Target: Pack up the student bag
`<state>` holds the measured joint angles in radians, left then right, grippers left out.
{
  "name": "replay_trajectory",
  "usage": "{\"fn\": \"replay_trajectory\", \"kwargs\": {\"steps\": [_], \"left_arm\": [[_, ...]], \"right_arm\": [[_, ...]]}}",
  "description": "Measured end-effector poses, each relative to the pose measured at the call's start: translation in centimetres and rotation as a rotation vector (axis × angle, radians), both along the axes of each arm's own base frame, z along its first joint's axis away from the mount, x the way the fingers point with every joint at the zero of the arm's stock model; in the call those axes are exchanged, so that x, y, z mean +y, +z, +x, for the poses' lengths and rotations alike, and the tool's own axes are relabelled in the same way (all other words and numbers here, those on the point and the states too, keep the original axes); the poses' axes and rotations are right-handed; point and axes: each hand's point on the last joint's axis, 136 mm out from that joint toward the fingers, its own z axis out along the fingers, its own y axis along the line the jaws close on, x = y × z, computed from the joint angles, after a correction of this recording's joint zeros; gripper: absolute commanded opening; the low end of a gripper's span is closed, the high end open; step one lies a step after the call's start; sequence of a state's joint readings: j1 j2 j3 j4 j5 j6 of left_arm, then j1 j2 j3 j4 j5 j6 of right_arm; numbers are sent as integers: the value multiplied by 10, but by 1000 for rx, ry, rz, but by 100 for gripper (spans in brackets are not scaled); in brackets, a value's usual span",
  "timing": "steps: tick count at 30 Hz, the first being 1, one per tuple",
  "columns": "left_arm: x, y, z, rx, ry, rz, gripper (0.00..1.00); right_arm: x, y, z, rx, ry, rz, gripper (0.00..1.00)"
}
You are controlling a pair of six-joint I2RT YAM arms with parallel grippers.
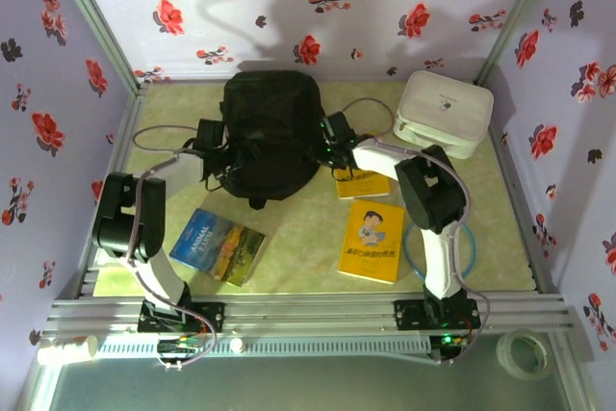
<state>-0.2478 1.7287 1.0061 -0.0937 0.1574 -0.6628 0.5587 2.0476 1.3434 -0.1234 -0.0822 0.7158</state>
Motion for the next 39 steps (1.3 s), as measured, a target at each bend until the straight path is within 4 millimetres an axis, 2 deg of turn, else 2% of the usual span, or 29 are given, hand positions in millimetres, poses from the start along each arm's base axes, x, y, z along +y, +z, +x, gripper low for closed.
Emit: {"fn": "replay_trajectory", "kwargs": {"steps": [4,6,11,14,16,20,24,29,33,39], "left_arm": [[11,0,-6,21,16,65,89],[19,8,-12,20,27,102,89],[28,52,-23,-52,39,126,86],[20,74,-29,-98,22,108,82],[4,80,-32,-109,-11,81,79],[-49,75,-43,-76,-105,-6,69],[-106,57,-47,-12,-185,-95,58],[-157,28,-50,69,-237,-154,50],[-182,10,-51,117,-247,-185,44],[-193,-1,-45,144,-224,-210,33]], "right_arm": [[-12,5,-23,25,8,16,54],[-16,17,-31,21,11,39,59],[-15,54,-43,-13,32,132,58],[-13,56,-49,1,40,176,53],[-13,47,-57,32,40,184,50],[-13,32,-70,98,40,206,46],[-7,25,-71,121,43,242,42],[-8,11,-73,148,34,246,38],[-8,3,-72,152,33,248,35],[-10,-4,-73,156,16,254,30]]}}
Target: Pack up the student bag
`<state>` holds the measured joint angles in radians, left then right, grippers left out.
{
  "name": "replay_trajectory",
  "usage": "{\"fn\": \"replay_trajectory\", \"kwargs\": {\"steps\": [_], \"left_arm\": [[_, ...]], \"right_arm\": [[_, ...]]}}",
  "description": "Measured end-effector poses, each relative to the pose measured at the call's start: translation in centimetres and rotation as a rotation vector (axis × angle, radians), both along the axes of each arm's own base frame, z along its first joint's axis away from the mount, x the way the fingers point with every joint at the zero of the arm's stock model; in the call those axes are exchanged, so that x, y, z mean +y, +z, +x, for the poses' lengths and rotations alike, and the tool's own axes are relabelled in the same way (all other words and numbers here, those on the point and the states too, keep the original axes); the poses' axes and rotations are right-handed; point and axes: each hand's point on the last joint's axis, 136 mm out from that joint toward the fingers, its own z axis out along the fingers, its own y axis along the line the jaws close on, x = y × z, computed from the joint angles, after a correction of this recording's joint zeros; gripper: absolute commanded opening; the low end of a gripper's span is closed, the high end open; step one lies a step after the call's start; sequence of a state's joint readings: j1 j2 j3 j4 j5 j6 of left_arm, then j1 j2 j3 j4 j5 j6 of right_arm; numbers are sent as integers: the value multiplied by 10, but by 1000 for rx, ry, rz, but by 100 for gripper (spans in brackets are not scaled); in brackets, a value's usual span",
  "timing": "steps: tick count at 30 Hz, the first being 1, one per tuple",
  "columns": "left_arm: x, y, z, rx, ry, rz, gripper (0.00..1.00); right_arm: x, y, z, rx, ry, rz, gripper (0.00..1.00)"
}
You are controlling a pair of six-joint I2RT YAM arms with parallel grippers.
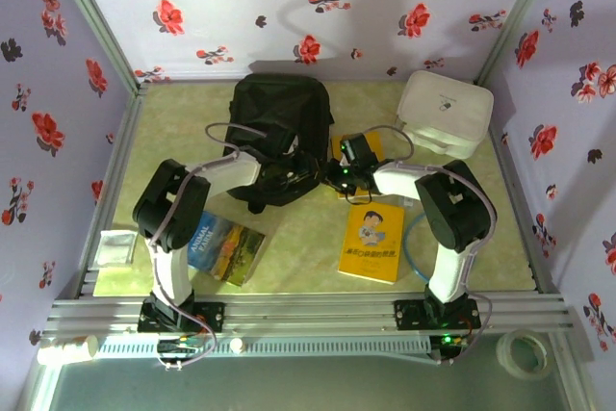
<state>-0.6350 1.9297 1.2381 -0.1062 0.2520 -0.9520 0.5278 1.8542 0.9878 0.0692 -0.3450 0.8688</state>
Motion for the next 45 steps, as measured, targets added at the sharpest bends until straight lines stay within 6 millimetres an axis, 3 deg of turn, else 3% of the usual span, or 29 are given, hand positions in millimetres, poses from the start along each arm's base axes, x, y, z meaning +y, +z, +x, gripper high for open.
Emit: {"fn": "replay_trajectory", "kwargs": {"steps": [7,14,20,33,38,41,45], "left_arm": [[6,-16,5,23,52,35,32],[16,-17,11,2,95,97,46],[17,-16,12,0,100,100,49],[5,-20,12,32,79,46,33],[-5,-16,14,39,67,-15,30],[-10,-15,15,45,62,-49,31],[-18,-10,16,42,45,-94,30]], "right_arm": [[1,-4,1,1,-13,12,28],[0,-4,0,5,-19,16,28],[0,-5,0,6,-24,20,28],[-5,3,9,3,-59,155,33],[-15,23,21,-44,-79,182,41],[-22,41,27,-88,-86,189,41],[-30,50,36,-111,-102,180,40]]}}
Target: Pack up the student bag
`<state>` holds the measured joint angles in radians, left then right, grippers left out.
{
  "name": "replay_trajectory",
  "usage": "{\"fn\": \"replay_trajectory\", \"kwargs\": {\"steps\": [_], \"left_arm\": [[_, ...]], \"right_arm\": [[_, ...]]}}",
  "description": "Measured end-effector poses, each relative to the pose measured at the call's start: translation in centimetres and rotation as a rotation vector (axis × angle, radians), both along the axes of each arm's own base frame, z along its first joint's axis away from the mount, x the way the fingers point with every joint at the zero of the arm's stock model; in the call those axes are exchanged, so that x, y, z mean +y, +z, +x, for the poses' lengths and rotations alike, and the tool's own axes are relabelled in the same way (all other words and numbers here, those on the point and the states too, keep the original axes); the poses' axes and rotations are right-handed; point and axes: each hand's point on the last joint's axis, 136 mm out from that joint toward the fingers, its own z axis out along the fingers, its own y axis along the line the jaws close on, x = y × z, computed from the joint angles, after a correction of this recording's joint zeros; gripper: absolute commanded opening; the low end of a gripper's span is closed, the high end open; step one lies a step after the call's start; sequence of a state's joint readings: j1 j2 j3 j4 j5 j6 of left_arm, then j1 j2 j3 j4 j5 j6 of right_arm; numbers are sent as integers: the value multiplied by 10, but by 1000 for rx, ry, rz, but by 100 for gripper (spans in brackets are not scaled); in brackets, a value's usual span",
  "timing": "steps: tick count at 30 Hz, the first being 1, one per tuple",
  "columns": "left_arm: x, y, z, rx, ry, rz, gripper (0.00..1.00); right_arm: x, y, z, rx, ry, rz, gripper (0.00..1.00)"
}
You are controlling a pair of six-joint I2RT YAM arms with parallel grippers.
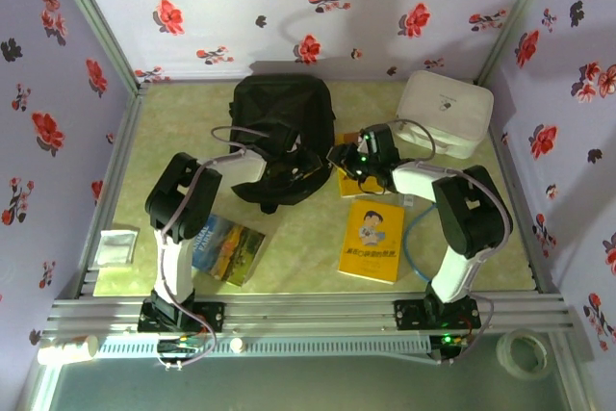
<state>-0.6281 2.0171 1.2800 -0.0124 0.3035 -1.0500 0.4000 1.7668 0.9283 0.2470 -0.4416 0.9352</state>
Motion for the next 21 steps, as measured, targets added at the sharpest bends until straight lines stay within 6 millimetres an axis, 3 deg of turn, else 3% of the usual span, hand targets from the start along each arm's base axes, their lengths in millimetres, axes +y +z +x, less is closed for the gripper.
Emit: {"fn": "replay_trajectory", "kwargs": {"steps": [12,21], "left_arm": [[-13,19,9,-45,-22,-101,28],[-13,5,10,-14,-10,-96,24]], "right_arm": [[-6,-1,7,8,-11,-59,37],[-10,-3,8,12,-19,-71,35]]}}
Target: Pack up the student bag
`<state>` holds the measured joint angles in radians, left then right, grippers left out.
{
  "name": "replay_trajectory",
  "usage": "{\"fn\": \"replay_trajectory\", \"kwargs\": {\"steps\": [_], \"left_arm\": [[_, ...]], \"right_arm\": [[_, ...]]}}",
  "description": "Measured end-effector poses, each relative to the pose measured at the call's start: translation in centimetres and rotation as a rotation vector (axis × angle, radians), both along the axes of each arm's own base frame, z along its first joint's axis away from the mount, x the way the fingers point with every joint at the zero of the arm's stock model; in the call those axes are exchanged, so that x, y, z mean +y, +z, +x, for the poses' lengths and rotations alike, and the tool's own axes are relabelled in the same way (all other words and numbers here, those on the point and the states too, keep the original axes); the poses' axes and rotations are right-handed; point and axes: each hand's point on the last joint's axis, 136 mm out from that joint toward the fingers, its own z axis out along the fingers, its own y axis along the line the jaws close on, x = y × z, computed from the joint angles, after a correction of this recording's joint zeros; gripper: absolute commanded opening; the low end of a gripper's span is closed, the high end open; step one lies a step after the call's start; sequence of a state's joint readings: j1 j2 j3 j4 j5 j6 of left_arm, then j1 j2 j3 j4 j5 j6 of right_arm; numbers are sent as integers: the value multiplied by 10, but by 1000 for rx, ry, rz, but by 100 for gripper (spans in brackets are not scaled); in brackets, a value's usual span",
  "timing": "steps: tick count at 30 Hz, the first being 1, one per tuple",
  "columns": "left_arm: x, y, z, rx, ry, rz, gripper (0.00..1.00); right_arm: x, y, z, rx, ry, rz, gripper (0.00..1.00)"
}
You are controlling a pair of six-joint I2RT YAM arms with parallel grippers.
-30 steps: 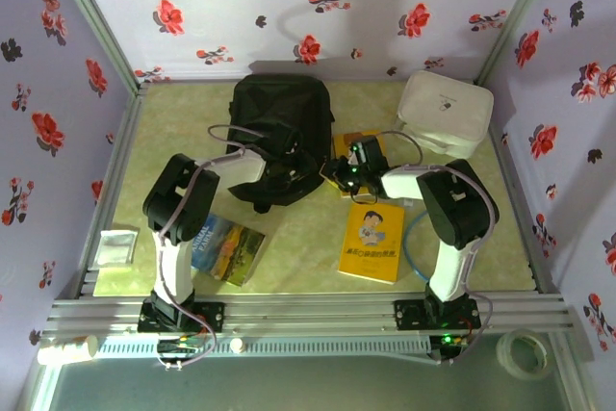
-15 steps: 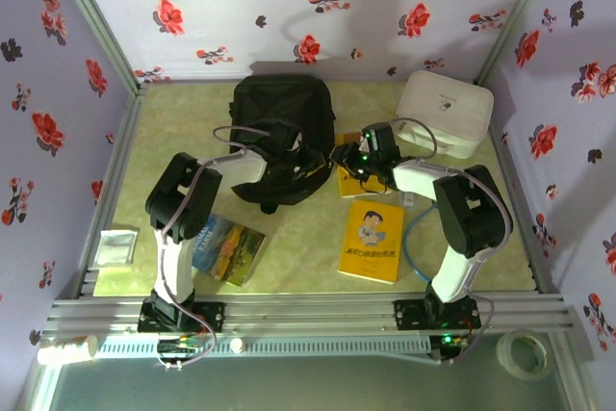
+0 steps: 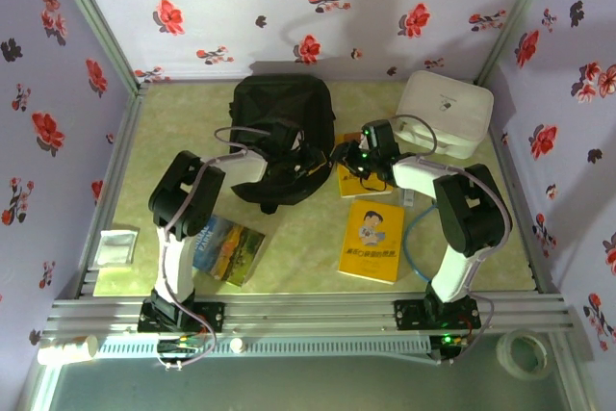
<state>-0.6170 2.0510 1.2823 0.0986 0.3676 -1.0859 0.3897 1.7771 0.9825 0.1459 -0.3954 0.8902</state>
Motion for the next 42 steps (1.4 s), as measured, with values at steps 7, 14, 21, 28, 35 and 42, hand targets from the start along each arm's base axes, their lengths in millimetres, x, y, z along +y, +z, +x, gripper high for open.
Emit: {"fn": "replay_trajectory", "kwargs": {"steps": [7,14,21,28,35,42], "left_arm": [[-2,2,3,-3,6,-10,21],[-5,7,8,-12,16,-30,23],[-8,8,12,-12,22,-39,17],[-9,8,13,-13,23,-39,2],[-8,9,14,-15,23,-39,0],[-2,16,5,-36,6,-32,0]], "right_arm": [[0,-2,0,6,0,-3,34],[0,-9,1,13,11,-17,34],[0,-13,0,21,12,-23,33],[-1,-13,1,18,9,-28,32],[-7,-13,5,12,-8,-37,32],[0,6,19,-32,-3,-15,33]]}}
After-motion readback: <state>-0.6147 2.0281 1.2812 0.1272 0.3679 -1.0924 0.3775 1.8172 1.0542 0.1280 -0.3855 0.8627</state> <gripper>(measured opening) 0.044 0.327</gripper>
